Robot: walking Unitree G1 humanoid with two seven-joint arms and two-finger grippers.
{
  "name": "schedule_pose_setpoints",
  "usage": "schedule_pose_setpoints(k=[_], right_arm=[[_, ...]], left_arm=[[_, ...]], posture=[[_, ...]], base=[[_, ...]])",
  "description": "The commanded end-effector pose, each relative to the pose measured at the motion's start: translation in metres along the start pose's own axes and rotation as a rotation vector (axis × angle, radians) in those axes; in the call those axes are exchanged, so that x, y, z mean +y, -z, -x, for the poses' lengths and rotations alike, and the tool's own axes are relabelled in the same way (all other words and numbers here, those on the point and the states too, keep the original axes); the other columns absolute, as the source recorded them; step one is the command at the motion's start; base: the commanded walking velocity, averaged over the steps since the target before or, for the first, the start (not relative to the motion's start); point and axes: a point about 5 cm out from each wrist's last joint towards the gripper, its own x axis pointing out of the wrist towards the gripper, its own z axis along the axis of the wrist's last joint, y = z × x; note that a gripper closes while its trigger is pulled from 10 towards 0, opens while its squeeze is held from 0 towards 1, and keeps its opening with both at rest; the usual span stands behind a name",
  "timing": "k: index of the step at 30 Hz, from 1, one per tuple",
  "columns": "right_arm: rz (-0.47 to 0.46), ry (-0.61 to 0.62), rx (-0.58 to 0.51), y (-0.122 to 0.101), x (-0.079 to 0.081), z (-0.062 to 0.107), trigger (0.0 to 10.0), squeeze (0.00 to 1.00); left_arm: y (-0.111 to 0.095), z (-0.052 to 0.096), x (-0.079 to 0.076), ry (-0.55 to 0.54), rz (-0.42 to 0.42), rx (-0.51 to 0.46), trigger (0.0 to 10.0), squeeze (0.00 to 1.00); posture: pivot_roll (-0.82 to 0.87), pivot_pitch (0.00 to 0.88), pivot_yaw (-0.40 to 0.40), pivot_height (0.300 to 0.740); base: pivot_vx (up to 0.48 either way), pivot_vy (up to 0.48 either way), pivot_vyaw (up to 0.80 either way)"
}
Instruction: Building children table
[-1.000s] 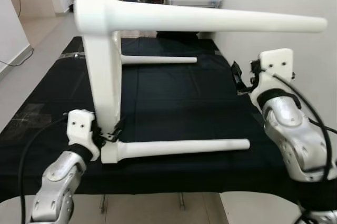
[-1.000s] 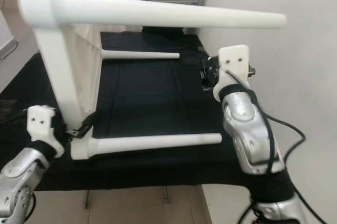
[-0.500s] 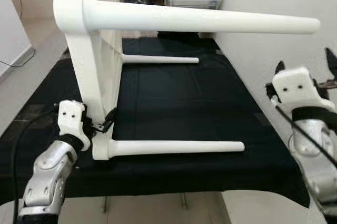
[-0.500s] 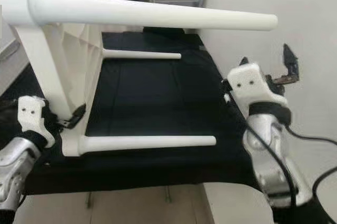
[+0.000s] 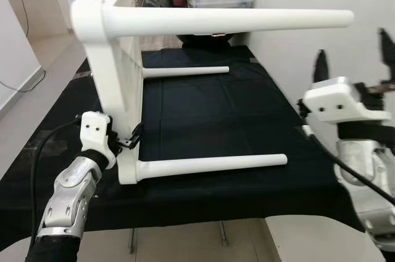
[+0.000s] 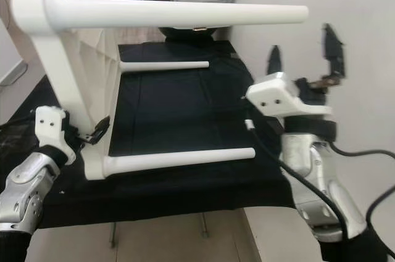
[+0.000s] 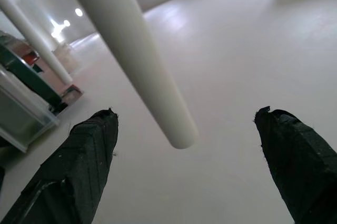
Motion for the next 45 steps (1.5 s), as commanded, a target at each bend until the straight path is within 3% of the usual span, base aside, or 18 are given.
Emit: schedule_pose_setpoints(k=[1, 9, 15, 30, 31, 34, 35, 45], right_arm=[[0.014, -0.058, -0.043, -0.003, 0.008, -0.003, 10.0, 0.0], [0.097, -0.129, -0.06, 0.013, 0.011, -0.021, 10.0, 0.0], [0.178, -0.101, -0.112, 0.017, -0.001, -0.049, 10.0, 0.0], [0.244, -0.154, -0.187, 0.016, -0.001, -0.07, 10.0, 0.0], [0.251, -0.176, -0.187, 0.018, 0.001, -0.075, 7.4, 0.0], [0.247, -0.209, -0.19, 0.02, 0.003, -0.082, 1.0, 0.0], [0.244, -0.215, -0.193, 0.02, 0.004, -0.082, 0.0, 0.0], [0.241, -0.255, -0.193, 0.024, 0.009, -0.085, 0.0, 0.0]], left_arm=[[0.003, -0.001, -0.003, 0.014, -0.009, 0.007, 10.0, 0.0], [0.009, 0.003, -0.008, 0.005, 0.004, 0.006, 10.0, 0.0], [0.011, 0.003, -0.009, 0.005, 0.007, 0.008, 10.0, 0.0], [0.012, 0.003, -0.011, 0.006, 0.014, 0.01, 10.0, 0.0], [0.012, 0.003, -0.011, 0.007, 0.015, 0.01, 10.0, 0.0], [0.012, 0.002, -0.011, 0.008, 0.014, 0.007, 10.0, 0.0], [0.012, 0.002, -0.011, 0.008, 0.014, 0.006, 10.0, 0.0], [0.011, 0.001, -0.011, 0.005, 0.014, 0.002, 10.0, 0.0]], posture=[[-0.04, 0.0, -0.04, 0.74], [-0.03, 0.0, -0.057, 0.74], [-0.03, 0.0, -0.062, 0.74], [-0.04, 0.0, -0.065, 0.74], [-0.04, 0.0, -0.065, 0.74], [-0.03, 0.0, -0.069, 0.74], [-0.03, 0.0, -0.069, 0.74], [-0.03, 0.0, -0.073, 0.74]], base=[[0.0, 0.0, 0.0], [0.0, 0.0, 0.0], [0.0, 0.0, 0.0], [0.0, 0.0, 0.0], [0.0, 0.0, 0.0], [0.0, 0.0, 0.0], [0.0, 0.0, 0.0], [0.0, 0.0, 0.0]])
